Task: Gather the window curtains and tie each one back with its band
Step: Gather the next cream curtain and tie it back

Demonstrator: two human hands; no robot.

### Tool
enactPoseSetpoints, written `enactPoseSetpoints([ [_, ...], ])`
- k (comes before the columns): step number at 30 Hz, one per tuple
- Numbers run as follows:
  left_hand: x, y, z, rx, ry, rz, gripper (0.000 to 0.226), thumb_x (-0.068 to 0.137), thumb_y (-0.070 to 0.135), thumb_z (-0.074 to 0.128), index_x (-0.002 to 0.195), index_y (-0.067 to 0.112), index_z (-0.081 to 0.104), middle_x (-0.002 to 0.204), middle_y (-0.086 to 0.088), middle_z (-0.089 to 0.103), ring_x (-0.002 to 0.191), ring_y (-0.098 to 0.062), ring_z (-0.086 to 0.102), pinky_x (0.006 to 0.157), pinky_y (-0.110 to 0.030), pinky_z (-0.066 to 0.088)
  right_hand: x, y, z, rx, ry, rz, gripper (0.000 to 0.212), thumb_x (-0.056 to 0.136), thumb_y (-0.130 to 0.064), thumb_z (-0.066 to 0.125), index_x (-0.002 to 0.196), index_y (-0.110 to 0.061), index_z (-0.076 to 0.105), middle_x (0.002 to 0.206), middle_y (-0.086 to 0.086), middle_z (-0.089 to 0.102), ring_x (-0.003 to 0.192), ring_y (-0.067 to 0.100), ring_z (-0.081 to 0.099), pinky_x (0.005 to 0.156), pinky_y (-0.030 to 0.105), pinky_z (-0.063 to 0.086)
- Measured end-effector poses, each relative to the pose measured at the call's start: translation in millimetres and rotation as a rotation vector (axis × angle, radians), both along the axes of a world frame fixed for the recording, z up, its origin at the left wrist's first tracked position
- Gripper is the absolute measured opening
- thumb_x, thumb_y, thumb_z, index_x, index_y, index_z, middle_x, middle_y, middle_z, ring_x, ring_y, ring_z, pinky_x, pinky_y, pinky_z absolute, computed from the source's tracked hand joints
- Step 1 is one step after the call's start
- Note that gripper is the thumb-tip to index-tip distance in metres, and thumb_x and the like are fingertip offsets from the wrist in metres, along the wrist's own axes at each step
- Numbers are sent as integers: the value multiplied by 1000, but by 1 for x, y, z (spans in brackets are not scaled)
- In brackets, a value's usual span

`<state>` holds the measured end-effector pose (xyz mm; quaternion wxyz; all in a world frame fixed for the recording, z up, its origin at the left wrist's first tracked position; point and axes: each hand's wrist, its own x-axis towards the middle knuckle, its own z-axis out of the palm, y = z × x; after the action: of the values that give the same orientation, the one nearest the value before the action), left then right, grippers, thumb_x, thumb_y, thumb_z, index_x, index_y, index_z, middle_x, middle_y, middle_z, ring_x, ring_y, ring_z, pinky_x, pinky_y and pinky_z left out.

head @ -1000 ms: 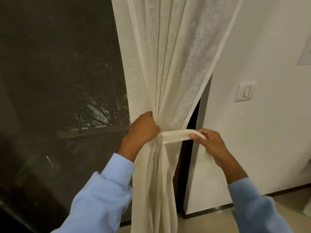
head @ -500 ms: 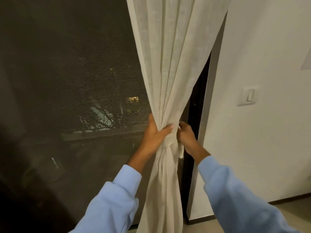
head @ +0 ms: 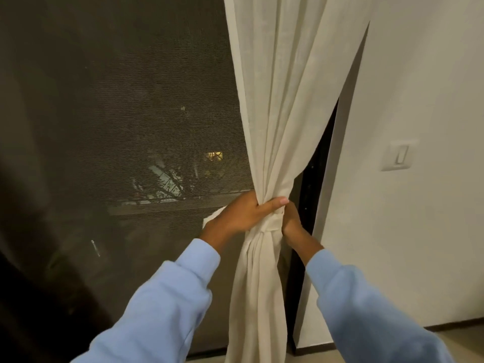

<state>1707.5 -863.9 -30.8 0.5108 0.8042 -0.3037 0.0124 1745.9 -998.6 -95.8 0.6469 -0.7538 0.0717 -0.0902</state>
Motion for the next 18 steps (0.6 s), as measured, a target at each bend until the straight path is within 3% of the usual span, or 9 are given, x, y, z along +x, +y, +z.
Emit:
enactPoseSetpoints([
  [2,3,5,2,136,-69,33,63,81,70,46,132,34,51,128,16,57,120,-5,52,101,-24,41,-22,1,-3,131,-90,-6,27,92,-50,51,103,-31,67,99,-4,74,101,21,69,87,38,56],
  [5,8,9,5,463,-237,204,80,79,79,23,137,29,46,133,0,58,117,-22,55,88,-29,42,-56,11,-20,275,-217,112,54,84,-66,55,127,-34,60,117,-7,70,109,9,66,90,27,54],
  [8,9,9,6,511,-279,213,81,78,83,18,137,34,45,129,-1,60,111,-24,58,78,-29,38,-72,30,-33,132,-354,184,85,73,-41,81,144,-22,38,133,-9,60,120,2,59,91,14,48],
  [11,10,11,6,355,-112,33,80,74,83,39,135,31,48,130,6,59,115,-13,56,91,-25,45,-65,34,-28,88,-346,-32,70,71,-22,88,129,-21,50,113,-9,67,102,6,67,75,11,51],
  [13,12,17,9,213,-22,-61,68,70,70,62,123,29,58,113,16,65,103,-1,61,85,-14,47,-62,27,-25,55,-334,-134,61,73,-24,86,125,-22,55,107,-9,68,94,6,68,68,11,51],
  [15,17,26,10,186,50,-101,52,65,53,76,110,28,65,101,16,69,97,-4,66,82,-15,50,-60,22,-27,35,-322,-150,60,74,-25,85,127,-20,57,108,-5,69,95,9,67,69,12,49],
  [18,23,39,1,160,85,-131,42,66,30,83,105,19,70,105,3,73,100,-12,67,89,-26,53,-59,19,-31,48,-338,-143,57,74,-26,86,124,-24,58,108,-9,68,92,0,67,67,8,50],
])
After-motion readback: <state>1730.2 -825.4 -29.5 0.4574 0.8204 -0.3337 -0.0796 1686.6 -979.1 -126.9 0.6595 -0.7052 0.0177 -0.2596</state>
